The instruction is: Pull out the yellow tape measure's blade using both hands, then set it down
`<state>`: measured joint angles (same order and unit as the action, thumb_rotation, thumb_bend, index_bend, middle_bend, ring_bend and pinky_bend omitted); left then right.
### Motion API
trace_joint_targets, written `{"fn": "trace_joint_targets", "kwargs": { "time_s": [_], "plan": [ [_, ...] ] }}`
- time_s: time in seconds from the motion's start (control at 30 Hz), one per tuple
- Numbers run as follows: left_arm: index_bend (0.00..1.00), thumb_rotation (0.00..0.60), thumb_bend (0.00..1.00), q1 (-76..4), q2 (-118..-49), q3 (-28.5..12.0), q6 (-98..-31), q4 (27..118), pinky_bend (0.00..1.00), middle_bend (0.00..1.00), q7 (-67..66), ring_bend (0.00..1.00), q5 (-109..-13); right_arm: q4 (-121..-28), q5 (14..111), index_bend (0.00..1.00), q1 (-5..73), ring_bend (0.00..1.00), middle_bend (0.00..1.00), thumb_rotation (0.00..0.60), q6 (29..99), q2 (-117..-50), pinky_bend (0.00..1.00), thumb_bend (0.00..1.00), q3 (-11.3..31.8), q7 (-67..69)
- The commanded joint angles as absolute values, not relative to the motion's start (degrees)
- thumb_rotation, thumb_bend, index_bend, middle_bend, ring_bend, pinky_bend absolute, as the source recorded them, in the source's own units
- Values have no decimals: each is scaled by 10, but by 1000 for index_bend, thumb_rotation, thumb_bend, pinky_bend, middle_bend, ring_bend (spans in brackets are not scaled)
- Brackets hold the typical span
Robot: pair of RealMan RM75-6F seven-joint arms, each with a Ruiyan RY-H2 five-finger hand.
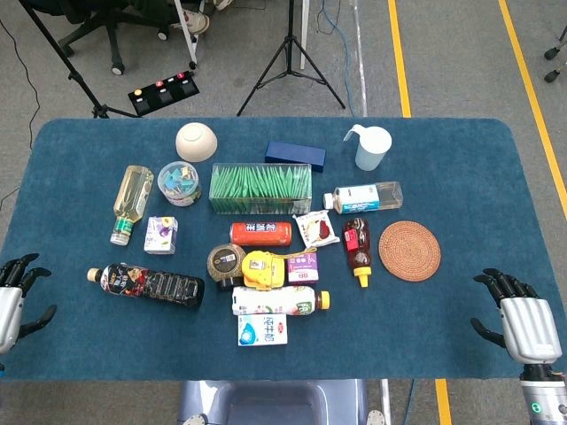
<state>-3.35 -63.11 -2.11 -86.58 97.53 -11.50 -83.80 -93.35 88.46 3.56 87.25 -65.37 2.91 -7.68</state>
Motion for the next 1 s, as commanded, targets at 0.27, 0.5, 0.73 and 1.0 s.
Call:
{"fn": "trace_joint_targets", "kwargs": {
  "time_s": [0.27, 0.5, 0.73, 1.0],
  "plan": [
    [317, 600, 213, -35, -632, -21, -864, 974, 261, 184, -114, 165, -839, -933, 884, 285, 36, 285, 249, 600, 867, -656, 350, 197, 27, -77],
    [317, 600, 213, -32, -629, -22, -872, 975, 261, 183, -105, 166, -843, -935, 887, 285, 33, 285, 249, 600, 875, -654, 350, 196, 27, -76],
    [318, 600, 213, -32, -620, -22, -874, 977, 261, 184, -100, 166, -851, -935, 890, 285, 31, 285, 249, 600, 880, -652, 350, 197, 27, -69],
    [318, 600, 213, -34, -610, -26, -871, 986, 260, 184, -97, 166, -845, -937, 903, 285, 41, 286, 249, 600, 874, -644, 350, 189, 31, -44]
  ]
}}
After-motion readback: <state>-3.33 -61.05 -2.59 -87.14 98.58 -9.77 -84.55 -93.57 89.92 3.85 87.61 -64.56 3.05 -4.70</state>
